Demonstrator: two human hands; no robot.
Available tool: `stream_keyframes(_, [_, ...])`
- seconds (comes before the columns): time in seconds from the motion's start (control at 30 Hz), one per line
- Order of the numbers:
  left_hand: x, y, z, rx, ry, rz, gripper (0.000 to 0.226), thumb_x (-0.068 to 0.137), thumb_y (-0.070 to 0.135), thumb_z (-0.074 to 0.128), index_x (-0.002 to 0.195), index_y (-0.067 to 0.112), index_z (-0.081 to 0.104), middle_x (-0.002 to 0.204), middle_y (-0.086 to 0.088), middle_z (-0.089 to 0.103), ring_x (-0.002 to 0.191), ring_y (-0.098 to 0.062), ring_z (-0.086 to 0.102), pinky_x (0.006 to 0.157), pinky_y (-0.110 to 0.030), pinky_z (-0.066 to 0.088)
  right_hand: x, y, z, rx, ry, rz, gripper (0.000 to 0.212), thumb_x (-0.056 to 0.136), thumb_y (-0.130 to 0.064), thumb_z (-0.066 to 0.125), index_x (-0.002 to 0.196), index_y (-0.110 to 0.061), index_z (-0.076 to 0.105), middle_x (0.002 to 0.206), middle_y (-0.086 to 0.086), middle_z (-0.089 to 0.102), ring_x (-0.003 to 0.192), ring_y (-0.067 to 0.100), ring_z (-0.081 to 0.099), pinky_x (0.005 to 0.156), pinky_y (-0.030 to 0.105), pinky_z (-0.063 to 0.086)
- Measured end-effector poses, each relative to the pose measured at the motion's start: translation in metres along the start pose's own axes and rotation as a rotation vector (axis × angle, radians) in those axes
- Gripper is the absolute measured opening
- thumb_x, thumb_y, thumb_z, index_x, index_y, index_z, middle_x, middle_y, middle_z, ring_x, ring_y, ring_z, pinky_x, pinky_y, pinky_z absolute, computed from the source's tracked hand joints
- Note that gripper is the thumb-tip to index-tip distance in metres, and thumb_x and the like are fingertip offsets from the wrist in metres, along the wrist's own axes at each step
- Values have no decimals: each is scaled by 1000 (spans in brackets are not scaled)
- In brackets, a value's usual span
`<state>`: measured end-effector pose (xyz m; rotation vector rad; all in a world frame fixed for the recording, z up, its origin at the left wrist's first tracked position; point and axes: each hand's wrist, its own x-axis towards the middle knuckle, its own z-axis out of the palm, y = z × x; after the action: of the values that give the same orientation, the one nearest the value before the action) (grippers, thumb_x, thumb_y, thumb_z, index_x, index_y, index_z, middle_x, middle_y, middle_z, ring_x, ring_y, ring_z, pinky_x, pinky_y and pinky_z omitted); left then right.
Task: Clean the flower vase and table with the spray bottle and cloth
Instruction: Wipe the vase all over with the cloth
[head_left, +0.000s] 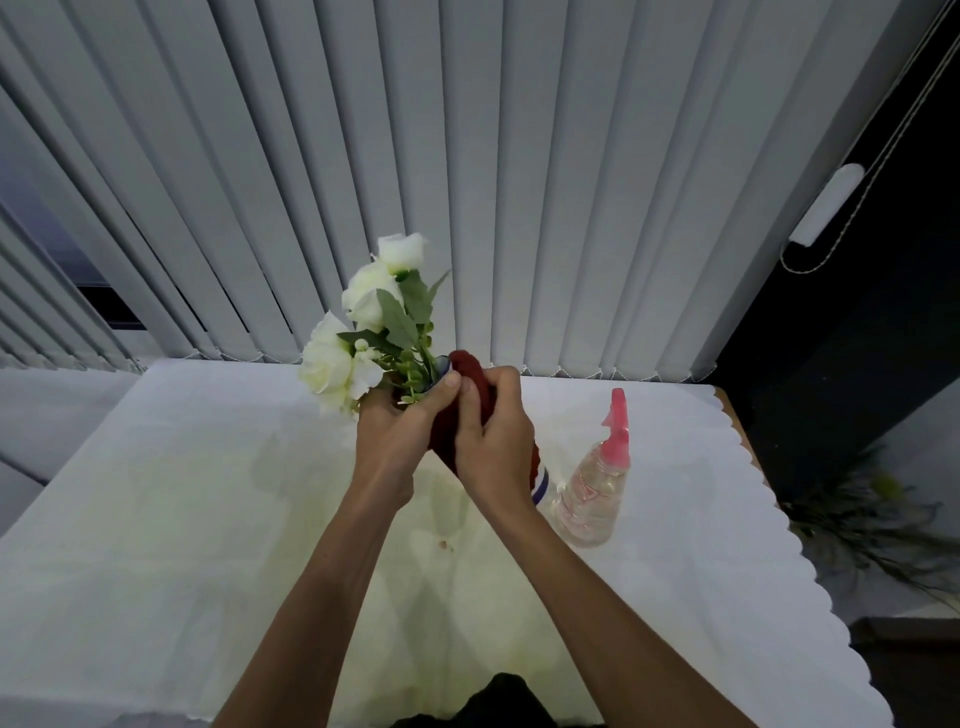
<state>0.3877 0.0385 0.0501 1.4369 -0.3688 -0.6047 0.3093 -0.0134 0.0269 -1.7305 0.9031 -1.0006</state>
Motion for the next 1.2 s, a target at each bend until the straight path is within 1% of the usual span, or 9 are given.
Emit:
stream_keyframes(0.23, [7,12,-19,7,-89,40,19,91,10,72,106,21,71,103,5,78,98,-15,74,77,-36,64,15,49,-28,24,-99,604,20,103,-34,50,100,-18,60,94,3,68,87,25,63,72,35,48])
stream_keyframes(0.4, [4,4,-11,104,-149,38,18,90,13,74,108,13,73,100,-3,80,103,-26,75,90,-46,61,6,-1,-7,168,-114,308,14,104,-41,50,108,-31,59,100,-13,70,98,14,68,85,35,54])
stream_keyframes(0.5, [7,11,-14,81,-171,50,18,91,12,71,109,13,74,101,-3,80,102,-26,76,87,-45,62,4,4,-9,100,-105,282,19,107,-42,44,114,-32,58,105,-8,71,99,14,67,85,35,54])
stream_keyframes(0.67, [19,24,-26,48,-213,68,33,93,10,67,126,4,66,115,-7,76,108,-26,73,85,-46,62,0,47,-28,436,-165,909,25,103,-31,53,101,-12,70,109,14,74,92,31,68,87,42,55])
stream_keyframes(0.77, [18,16,-21,28,-143,111,40,90,20,72,127,6,64,116,-6,75,110,-28,72,85,-45,62,-4,44,-25,784,-191,1085,39,101,-28,55,123,0,71,119,23,73,104,43,69,103,54,51])
stream_keyframes(0.87, [8,2,-11,168,8,176,52,76,41,85,119,17,68,111,2,76,107,-18,72,85,-37,60,-5,42,-18,857,-129,1091,41,100,-22,56,128,6,65,117,28,72,92,42,69,86,55,56])
stream_keyframes(1.0, [3,-9,-9,312,95,157,31,78,39,82,104,26,70,98,6,76,94,-14,72,86,-45,61,-6,43,-10,621,-48,1009,32,95,-20,59,121,0,62,112,30,71,84,40,69,72,62,60])
stream_keyframes(1.1, [9,-11,-19,205,20,83,32,78,32,82,107,23,73,98,2,80,94,-22,76,86,-53,61,-2,35,-11,459,-42,873,15,104,-22,54,111,-12,63,109,18,68,81,30,65,61,41,63])
stream_keyframes(1.2, [10,-8,-21,149,-38,86,35,72,31,83,104,23,74,100,-3,80,97,-31,75,89,-56,60,6,8,-10,414,-116,580,13,105,-28,55,105,-21,66,107,5,73,92,23,67,71,31,55])
